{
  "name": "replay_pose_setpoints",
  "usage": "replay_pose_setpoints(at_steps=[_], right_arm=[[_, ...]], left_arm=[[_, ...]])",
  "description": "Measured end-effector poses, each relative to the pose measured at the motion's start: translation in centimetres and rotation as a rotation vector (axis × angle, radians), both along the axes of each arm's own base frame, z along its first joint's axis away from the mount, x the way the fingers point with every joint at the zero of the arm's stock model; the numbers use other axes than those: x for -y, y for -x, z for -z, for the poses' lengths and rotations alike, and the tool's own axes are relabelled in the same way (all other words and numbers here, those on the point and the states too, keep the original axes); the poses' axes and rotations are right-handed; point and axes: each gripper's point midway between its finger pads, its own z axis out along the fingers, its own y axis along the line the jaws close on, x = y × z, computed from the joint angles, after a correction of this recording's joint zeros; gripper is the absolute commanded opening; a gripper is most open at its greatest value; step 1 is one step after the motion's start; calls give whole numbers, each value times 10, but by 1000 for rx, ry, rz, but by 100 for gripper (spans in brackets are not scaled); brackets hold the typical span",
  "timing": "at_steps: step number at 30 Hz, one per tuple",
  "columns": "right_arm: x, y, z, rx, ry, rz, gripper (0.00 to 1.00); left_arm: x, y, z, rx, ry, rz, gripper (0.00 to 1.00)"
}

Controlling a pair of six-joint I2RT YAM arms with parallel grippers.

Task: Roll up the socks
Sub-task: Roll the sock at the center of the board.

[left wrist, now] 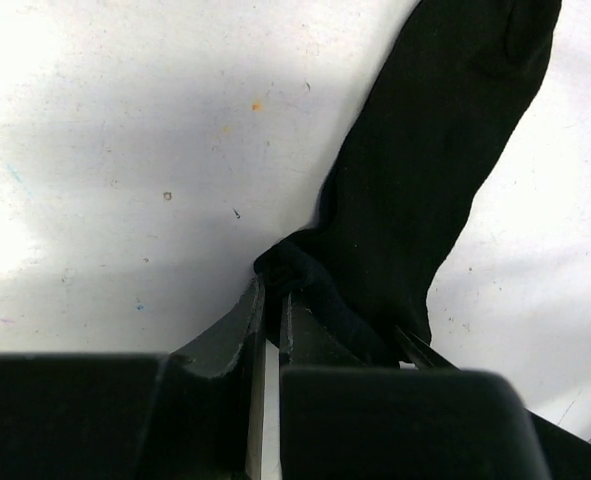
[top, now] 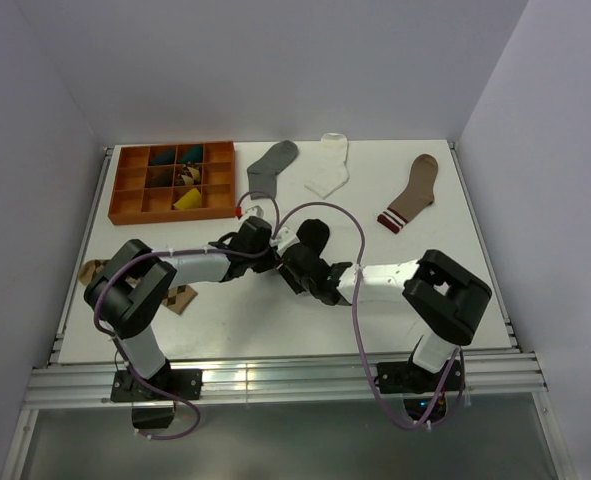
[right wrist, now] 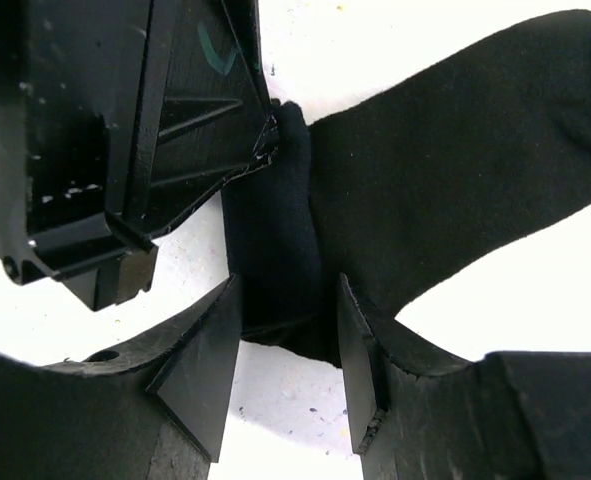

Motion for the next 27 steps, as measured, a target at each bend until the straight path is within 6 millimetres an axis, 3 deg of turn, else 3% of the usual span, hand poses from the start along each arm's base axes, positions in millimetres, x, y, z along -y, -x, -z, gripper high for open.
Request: replay_pose_setpoints(at_steps=[9, 17, 27], right_arm=[[0, 6, -11, -5, -13, -11, 53], [-20, 16, -30, 2, -96, -89, 53], [-33, 11, -19, 10, -98, -120, 51]], left_arm=[[0, -2, 0, 11, -22, 24, 0], [-3, -6, -1, 18, -37, 35, 0], [-6, -8, 0, 6, -23, 42, 0]])
